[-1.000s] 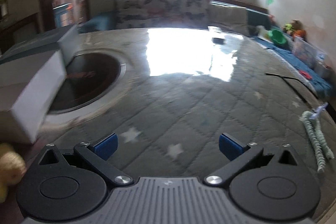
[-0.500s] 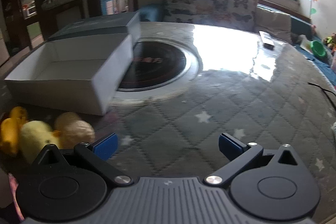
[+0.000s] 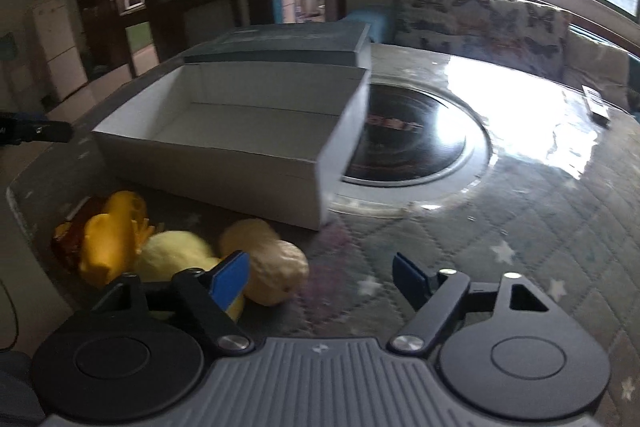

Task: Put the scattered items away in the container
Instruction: 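Lower the left gripper onto the peanut-shaped toy and close on it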

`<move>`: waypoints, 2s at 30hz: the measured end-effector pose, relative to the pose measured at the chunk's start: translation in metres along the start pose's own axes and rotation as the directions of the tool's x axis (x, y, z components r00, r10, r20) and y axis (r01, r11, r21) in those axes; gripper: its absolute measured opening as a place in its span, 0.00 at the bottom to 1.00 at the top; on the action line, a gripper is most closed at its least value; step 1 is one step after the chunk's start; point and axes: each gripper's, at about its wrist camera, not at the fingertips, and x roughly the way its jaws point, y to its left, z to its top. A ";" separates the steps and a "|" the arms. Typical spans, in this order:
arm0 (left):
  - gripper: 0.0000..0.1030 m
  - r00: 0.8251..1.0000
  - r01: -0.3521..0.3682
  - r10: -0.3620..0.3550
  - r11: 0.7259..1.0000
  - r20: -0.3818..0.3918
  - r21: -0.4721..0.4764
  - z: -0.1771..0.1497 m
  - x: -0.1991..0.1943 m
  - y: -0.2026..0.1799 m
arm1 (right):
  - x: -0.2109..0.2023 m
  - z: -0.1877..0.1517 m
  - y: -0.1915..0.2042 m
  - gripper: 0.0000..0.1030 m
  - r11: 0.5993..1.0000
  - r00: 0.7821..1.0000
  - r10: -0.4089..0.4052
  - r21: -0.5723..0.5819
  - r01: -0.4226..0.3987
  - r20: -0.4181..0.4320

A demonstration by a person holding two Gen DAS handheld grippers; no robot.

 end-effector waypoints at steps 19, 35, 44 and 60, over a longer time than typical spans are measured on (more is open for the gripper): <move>1.00 0.955 0.297 -0.291 0.942 -0.064 0.158 0.019 0.024 -0.085 | 0.017 0.010 0.006 0.50 0.998 0.998 0.058 0.022 -0.057 -0.025; 0.98 0.857 0.497 -0.463 0.858 -0.226 0.130 0.017 0.067 -0.124 | 0.020 0.003 -0.002 0.48 0.995 0.993 0.103 0.021 -0.102 -0.065; 0.93 0.793 0.570 -0.530 0.820 -0.299 0.059 0.015 0.089 -0.140 | 0.023 0.004 -0.006 0.49 0.991 0.990 0.131 0.033 -0.129 -0.062; 0.79 0.748 0.584 -0.546 0.811 -0.377 -0.018 0.013 0.120 -0.158 | 0.024 -0.005 -0.006 0.46 0.990 0.990 0.137 0.044 -0.135 -0.043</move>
